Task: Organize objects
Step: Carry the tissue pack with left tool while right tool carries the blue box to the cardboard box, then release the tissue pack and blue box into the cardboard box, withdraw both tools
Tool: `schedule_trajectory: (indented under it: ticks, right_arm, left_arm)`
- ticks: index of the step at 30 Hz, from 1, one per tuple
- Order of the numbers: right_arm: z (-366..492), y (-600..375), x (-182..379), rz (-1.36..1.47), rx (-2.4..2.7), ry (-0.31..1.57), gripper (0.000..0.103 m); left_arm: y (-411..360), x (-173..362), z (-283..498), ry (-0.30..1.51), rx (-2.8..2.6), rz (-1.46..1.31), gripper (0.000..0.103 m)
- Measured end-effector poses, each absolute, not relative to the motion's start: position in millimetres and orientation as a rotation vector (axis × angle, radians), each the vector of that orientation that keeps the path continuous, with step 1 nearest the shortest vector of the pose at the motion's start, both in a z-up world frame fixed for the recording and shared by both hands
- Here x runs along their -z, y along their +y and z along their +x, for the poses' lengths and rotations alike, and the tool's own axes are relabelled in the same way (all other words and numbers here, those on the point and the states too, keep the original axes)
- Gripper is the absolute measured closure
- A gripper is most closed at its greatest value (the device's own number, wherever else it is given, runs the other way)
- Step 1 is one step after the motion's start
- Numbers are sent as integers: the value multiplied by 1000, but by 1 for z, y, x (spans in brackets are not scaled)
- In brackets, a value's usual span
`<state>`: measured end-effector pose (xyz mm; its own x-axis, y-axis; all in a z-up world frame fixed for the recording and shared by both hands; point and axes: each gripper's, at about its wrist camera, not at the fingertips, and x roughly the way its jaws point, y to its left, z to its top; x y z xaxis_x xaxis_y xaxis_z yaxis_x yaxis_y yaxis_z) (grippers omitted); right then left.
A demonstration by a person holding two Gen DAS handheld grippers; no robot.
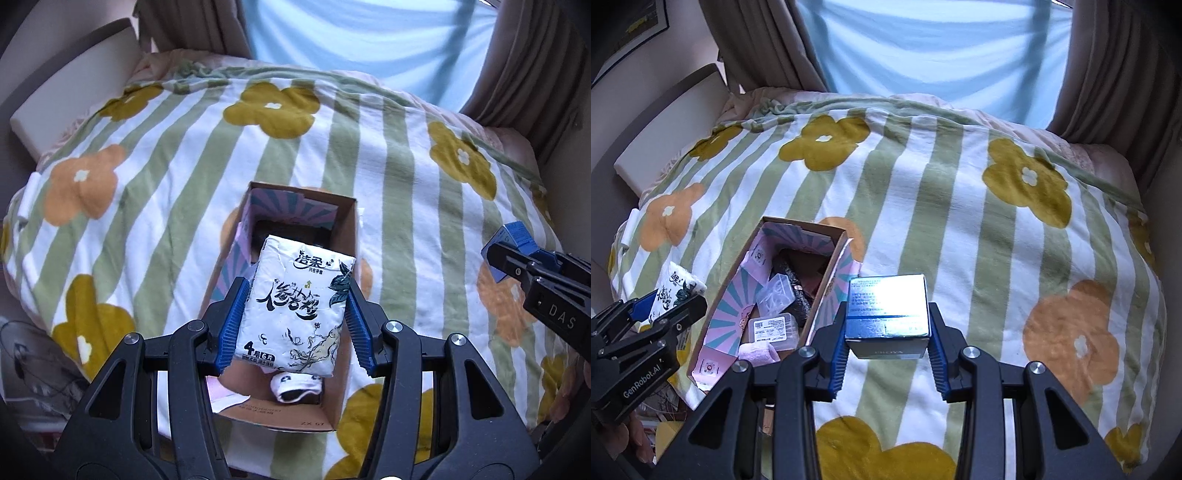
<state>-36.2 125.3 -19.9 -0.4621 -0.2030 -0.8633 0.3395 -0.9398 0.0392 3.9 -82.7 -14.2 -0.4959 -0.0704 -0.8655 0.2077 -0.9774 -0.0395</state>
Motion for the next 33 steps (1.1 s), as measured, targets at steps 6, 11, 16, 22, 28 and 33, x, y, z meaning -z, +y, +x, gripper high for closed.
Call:
schedule_trajectory:
  ticks: [6, 11, 16, 22, 28, 33]
  right_arm:
    - [-61, 78, 35, 1380, 2310, 320, 68]
    - [-84, 38, 59, 1368, 2191, 422, 68]
    - [-108, 0, 90, 1375, 2074, 496, 68]
    - [-131, -37, 137, 1411, 1971, 551, 68]
    - [-146, -56, 183, 1447, 1897, 602, 68]
    - [-146, -55, 195, 1461, 1877, 603, 68]
  left_arm:
    - [-118, 46, 16, 338, 2436, 1512, 55]
    - [-130, 75, 14, 422, 2343, 1550, 55]
    - [-131, 110, 4, 500, 2267, 1593, 55]
    - [-116, 152, -20, 547, 2236, 1644, 55]
    - [-99, 185, -37, 574, 2223, 1702, 55]
    - [-90, 185, -42, 501, 2236, 1704, 55]
